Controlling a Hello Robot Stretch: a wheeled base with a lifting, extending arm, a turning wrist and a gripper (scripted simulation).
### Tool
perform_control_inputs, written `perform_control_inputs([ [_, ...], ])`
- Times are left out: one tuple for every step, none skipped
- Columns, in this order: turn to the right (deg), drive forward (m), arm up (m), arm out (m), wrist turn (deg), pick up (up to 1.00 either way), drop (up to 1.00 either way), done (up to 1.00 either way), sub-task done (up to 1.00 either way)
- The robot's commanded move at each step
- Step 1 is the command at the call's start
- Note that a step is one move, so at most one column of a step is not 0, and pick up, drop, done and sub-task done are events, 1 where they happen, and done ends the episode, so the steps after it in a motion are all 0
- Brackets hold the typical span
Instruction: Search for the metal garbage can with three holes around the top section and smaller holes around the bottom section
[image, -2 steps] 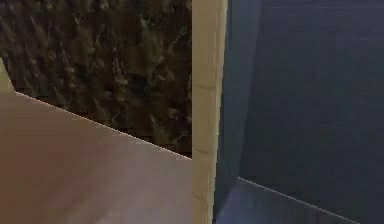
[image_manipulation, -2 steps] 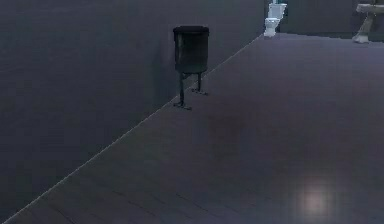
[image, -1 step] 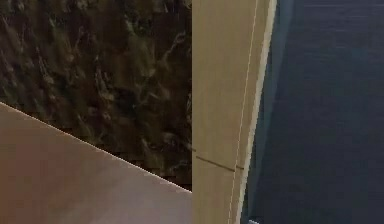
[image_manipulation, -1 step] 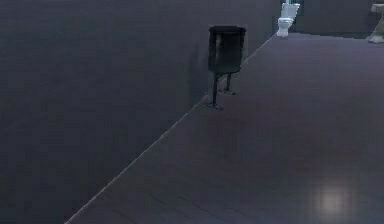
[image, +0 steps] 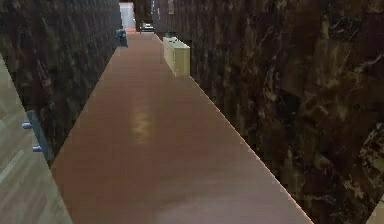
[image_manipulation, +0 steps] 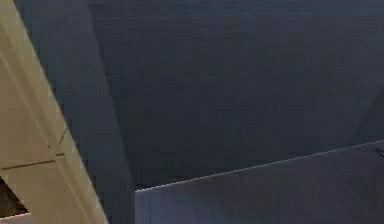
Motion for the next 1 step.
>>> perform_control_inputs([
  [-18.0,0.00,0.00,0.00,0.0,0.00,0.00,0.00,0.00],
])
